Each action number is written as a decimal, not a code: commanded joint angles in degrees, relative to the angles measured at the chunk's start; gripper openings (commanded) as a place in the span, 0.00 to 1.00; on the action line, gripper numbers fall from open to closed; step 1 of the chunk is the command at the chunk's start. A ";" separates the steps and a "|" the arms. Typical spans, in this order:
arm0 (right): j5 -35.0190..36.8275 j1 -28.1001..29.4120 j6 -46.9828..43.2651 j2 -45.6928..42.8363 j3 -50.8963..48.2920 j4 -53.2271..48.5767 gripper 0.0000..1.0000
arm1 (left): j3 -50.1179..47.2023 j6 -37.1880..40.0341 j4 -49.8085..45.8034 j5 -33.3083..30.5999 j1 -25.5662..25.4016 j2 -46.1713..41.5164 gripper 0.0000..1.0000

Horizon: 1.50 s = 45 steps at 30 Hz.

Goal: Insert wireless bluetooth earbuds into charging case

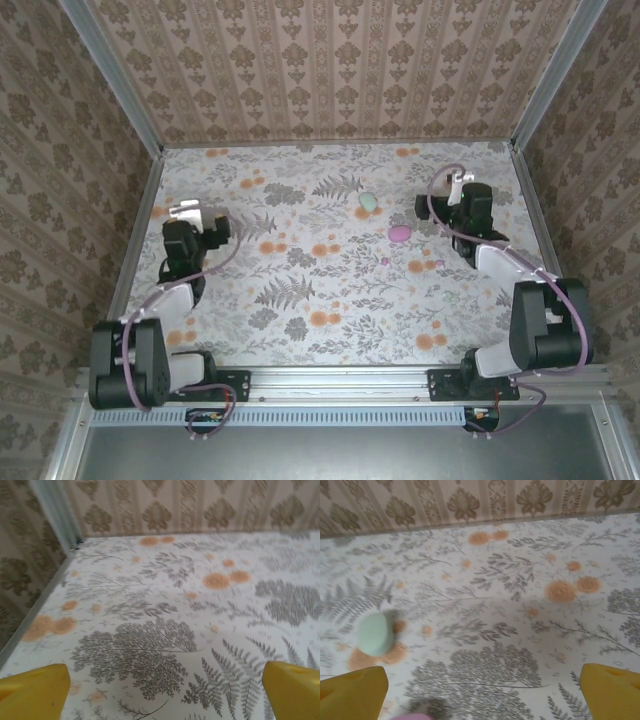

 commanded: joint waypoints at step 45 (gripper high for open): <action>-24.56 0.24 12.06 28.29 27.74 -39.73 0.70 | 13.73 -21.48 -23.21 4.72 -28.01 2.47 1.00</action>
